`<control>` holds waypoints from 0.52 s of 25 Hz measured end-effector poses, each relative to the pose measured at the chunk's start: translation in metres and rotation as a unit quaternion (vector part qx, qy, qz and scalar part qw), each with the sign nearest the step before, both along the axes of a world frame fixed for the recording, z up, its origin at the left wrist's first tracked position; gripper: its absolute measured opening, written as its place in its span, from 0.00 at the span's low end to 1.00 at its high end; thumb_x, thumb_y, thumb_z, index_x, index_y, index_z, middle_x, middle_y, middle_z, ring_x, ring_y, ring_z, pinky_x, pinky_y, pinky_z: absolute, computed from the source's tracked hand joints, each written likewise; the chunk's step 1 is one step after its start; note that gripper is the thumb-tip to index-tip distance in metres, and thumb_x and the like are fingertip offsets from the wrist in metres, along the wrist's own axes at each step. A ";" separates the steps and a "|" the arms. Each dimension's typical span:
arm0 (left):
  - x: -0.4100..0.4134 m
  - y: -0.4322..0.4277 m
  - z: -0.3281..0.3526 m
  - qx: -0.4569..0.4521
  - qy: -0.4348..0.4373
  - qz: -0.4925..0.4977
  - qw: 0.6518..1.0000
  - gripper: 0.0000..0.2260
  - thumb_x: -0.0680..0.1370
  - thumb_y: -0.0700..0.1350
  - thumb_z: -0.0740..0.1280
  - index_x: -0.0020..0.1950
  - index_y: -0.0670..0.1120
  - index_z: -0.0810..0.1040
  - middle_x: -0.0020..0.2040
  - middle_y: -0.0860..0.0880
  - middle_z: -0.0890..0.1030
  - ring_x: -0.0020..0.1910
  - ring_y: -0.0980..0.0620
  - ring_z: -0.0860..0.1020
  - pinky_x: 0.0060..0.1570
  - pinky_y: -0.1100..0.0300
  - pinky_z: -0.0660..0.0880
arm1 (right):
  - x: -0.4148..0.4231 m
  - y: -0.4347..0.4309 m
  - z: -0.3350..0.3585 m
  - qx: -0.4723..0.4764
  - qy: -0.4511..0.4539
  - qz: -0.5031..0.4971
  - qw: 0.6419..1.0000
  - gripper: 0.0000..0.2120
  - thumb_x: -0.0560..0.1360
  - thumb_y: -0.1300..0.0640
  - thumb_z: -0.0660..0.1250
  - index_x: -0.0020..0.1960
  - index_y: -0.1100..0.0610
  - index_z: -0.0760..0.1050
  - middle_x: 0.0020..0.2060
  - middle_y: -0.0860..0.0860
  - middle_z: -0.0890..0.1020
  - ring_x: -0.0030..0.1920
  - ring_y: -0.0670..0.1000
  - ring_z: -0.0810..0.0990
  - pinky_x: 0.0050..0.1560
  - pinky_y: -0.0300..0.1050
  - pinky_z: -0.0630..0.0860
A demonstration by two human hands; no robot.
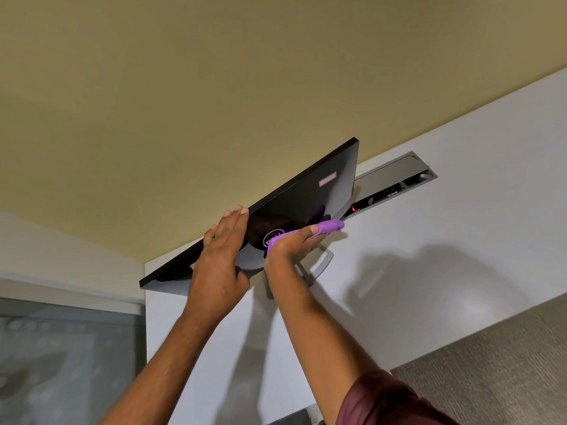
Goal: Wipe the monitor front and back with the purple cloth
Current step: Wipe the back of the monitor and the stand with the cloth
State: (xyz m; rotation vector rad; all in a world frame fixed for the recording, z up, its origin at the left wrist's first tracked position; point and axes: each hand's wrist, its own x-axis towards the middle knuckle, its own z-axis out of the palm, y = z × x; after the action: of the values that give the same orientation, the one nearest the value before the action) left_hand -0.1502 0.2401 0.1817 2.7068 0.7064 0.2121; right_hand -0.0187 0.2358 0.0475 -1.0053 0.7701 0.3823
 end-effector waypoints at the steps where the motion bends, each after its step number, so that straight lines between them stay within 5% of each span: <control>1: 0.000 0.000 0.000 -0.001 0.001 0.001 1.000 0.50 0.67 0.25 0.62 0.87 0.51 0.55 0.87 0.55 0.55 0.86 0.54 0.50 0.84 0.50 0.55 | -0.001 -0.001 0.001 0.003 0.008 0.008 1.000 0.31 0.88 0.39 0.52 0.88 0.41 0.46 0.87 0.50 0.53 0.84 0.62 0.60 0.81 0.68 0.64; 4: -0.001 0.001 0.000 -0.004 -0.003 -0.011 1.000 0.50 0.66 0.24 0.62 0.87 0.50 0.55 0.86 0.54 0.56 0.86 0.55 0.50 0.84 0.49 0.55 | -0.003 -0.004 0.014 -0.023 -0.047 0.027 0.998 0.30 0.89 0.40 0.50 0.87 0.40 0.43 0.88 0.48 0.46 0.87 0.59 0.50 0.84 0.67 0.56; 9: -0.001 0.003 -0.003 0.001 -0.004 -0.017 1.000 0.51 0.65 0.25 0.61 0.87 0.49 0.55 0.86 0.54 0.56 0.86 0.56 0.49 0.84 0.56 0.50 | -0.006 -0.001 0.052 -0.084 -0.232 0.044 0.968 0.34 0.88 0.43 0.49 0.88 0.52 0.41 0.87 0.46 0.41 0.86 0.48 0.38 0.85 0.46 0.39; 13: 0.000 0.006 -0.003 0.000 -0.013 -0.021 1.000 0.48 0.66 0.27 0.60 0.86 0.48 0.56 0.86 0.51 0.57 0.86 0.56 0.50 0.83 0.57 0.49 | -0.021 0.002 0.048 -0.148 -0.363 0.098 0.915 0.34 0.88 0.48 0.50 0.87 0.61 0.42 0.88 0.53 0.41 0.87 0.53 0.36 0.87 0.57 0.40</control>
State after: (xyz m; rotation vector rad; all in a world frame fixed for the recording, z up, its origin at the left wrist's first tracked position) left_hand -0.1505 0.2461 0.1790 2.7103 0.6425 0.2357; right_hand -0.0393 0.2377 0.0957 -1.3972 0.0456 0.0382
